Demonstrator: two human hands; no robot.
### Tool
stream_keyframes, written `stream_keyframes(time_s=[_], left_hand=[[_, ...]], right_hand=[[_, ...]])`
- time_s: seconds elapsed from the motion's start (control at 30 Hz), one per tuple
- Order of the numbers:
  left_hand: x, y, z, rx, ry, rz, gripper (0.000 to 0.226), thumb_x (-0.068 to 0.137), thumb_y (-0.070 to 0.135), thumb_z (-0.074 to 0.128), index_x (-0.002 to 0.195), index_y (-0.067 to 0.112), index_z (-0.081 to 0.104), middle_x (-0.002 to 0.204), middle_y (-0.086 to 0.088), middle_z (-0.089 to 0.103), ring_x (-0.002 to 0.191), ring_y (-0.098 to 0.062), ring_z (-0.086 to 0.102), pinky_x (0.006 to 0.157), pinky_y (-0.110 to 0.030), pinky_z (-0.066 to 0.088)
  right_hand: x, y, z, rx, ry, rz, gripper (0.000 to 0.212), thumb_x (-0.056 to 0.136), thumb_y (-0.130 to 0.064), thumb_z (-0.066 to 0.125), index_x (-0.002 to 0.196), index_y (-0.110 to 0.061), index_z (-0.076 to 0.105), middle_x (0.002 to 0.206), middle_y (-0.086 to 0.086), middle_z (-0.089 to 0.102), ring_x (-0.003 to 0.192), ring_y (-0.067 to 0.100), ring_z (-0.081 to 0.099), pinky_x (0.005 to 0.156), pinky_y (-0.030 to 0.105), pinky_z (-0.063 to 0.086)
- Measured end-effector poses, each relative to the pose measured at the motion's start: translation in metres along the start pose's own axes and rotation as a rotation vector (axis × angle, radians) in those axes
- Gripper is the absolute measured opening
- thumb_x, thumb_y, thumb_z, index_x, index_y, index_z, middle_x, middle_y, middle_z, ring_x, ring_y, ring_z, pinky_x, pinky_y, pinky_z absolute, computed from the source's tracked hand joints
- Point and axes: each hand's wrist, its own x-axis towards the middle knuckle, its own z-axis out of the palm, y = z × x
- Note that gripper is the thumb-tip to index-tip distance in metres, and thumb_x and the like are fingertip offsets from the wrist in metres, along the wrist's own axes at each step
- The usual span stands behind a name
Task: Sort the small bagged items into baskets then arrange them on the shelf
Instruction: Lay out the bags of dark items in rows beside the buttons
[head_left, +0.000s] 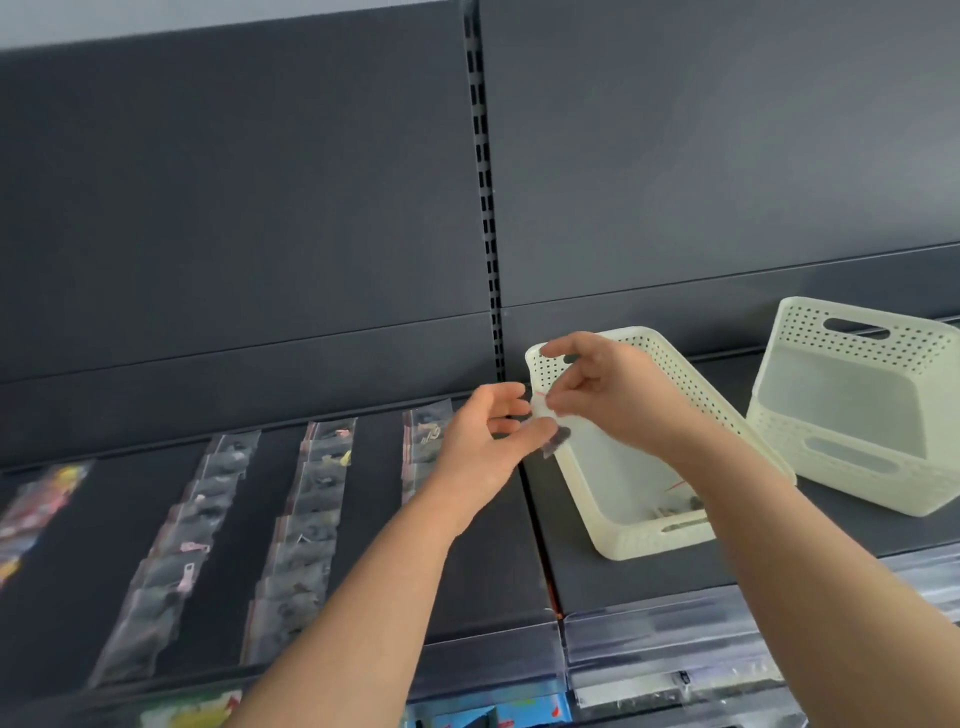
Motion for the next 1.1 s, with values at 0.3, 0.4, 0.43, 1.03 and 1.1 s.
stream_keyframes(time_s=[0.3, 0.4, 0.43, 1.03, 1.1], left_hand=[[-0.024, -0.027, -0.047, -0.328, 0.137, -0.19, 0.009, 0.098, 0.012, 0.058, 0.102, 0.007, 0.064, 0.09, -0.003, 0.072, 0.076, -0.012, 0.07, 0.068, -0.025, 0.059], [-0.03, -0.035, -0.058, -0.479, 0.16, -0.239, 0.01, 0.099, 0.008, 0.056, 0.105, 0.004, 0.062, 0.098, -0.012, 0.073, 0.085, -0.02, 0.071, 0.073, -0.03, 0.061], [-0.032, -0.036, -0.061, -0.481, 0.16, -0.25, 0.008, 0.099, 0.008, 0.056, 0.102, 0.006, 0.063, 0.097, -0.011, 0.073, 0.085, -0.02, 0.071, 0.071, -0.03, 0.06], [-0.041, -0.068, -0.094, -0.021, 0.176, -0.348, 0.01, 0.094, 0.011, 0.062, 0.084, 0.013, 0.065, 0.078, -0.002, 0.065, 0.07, -0.01, 0.061, 0.066, -0.024, 0.058], [-0.042, -0.07, -0.095, 0.059, 0.137, -0.37, 0.008, 0.093, 0.007, 0.062, 0.086, 0.011, 0.065, 0.08, -0.004, 0.067, 0.07, -0.011, 0.064, 0.066, -0.026, 0.06]], right_hand=[[-0.009, -0.01, 0.072, 0.507, -0.111, 0.189, 0.047, 0.086, -0.023, 0.07, 0.128, -0.016, 0.052, 0.1, -0.002, 0.072, 0.096, 0.015, 0.067, 0.092, 0.038, 0.053], [-0.02, -0.008, 0.101, 0.523, -0.237, 0.261, 0.055, 0.08, -0.023, 0.076, 0.128, -0.016, 0.053, 0.099, 0.003, 0.072, 0.094, 0.016, 0.069, 0.087, 0.034, 0.055], [-0.022, -0.009, 0.107, 0.542, -0.212, 0.283, 0.051, 0.08, -0.018, 0.077, 0.126, -0.014, 0.055, 0.094, 0.004, 0.073, 0.09, 0.017, 0.07, 0.084, 0.033, 0.056], [-0.033, -0.012, 0.132, 0.489, -0.009, 0.436, 0.049, 0.079, -0.003, 0.073, 0.123, -0.015, 0.055, 0.085, 0.003, 0.07, 0.079, 0.014, 0.065, 0.066, 0.02, 0.048], [-0.033, -0.01, 0.136, 0.42, -0.013, 0.434, 0.053, 0.078, -0.004, 0.075, 0.125, -0.016, 0.054, 0.083, -0.001, 0.07, 0.078, 0.012, 0.065, 0.067, 0.02, 0.048]])
